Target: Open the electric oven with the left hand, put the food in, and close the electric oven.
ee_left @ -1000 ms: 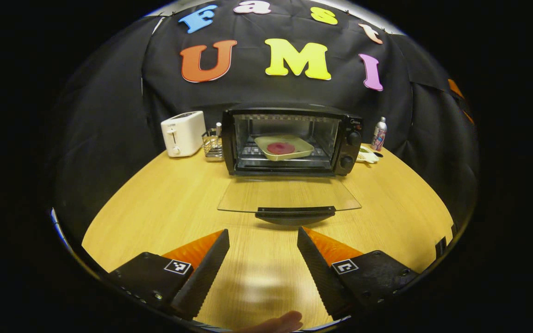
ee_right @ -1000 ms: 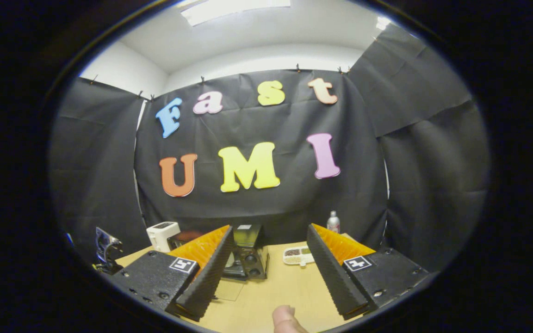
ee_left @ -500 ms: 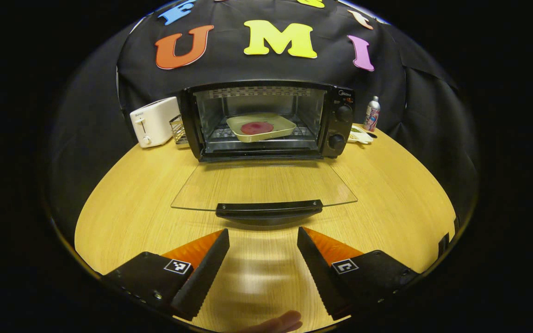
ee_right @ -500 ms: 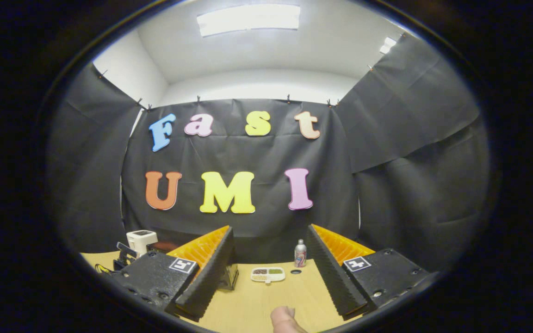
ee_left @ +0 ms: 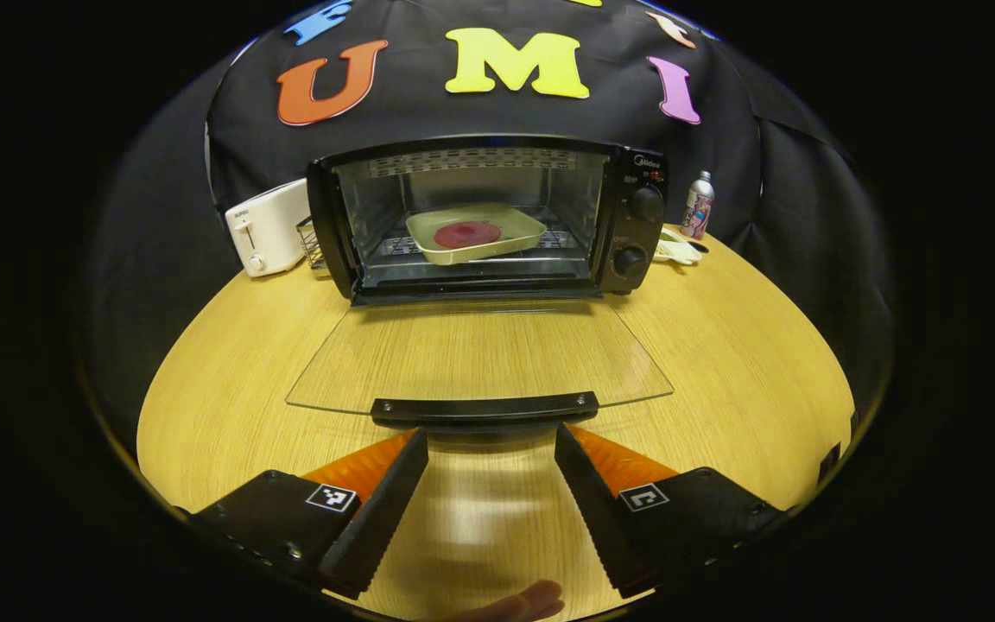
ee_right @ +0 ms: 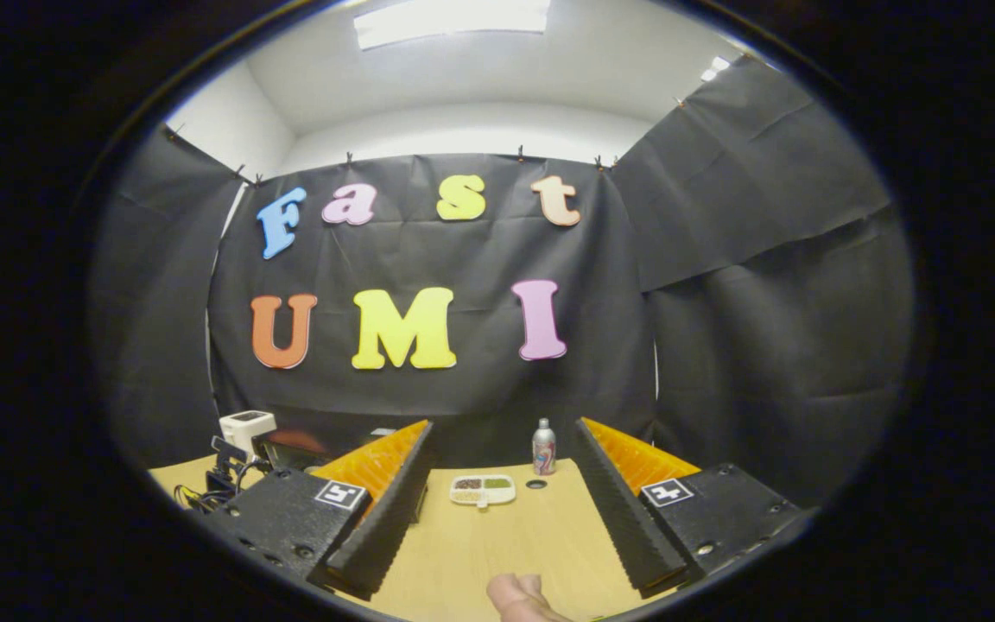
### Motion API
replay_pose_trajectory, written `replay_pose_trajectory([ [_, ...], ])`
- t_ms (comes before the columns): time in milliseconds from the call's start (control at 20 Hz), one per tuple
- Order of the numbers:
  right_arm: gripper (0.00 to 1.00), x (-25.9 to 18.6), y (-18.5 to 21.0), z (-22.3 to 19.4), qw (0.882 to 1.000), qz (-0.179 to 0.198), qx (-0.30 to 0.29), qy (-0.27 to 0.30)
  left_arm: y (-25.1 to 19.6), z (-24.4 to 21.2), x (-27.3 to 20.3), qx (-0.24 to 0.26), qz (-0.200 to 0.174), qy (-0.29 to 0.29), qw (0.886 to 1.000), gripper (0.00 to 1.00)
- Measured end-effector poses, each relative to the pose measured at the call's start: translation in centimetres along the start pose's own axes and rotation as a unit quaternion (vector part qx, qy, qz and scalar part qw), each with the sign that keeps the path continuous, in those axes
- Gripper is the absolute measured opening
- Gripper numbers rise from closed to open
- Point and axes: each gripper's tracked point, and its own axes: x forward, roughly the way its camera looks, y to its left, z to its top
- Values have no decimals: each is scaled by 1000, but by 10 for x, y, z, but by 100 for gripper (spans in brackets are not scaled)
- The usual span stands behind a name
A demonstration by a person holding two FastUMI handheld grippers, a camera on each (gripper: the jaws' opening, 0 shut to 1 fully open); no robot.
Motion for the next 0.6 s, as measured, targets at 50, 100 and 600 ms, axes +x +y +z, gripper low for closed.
replay_pose_trajectory([
  [50,96,0,2,0,1000,4,4,1,-2,0,2,2,-7,3,1000,95],
  [100,96,-1,2,0,1000,8,6,1,-2,1,4,3,-8,2,1000,94],
  [600,96,-9,6,3,1000,12,6,-9,4,-5,11,1,3,16,1000,94],
])
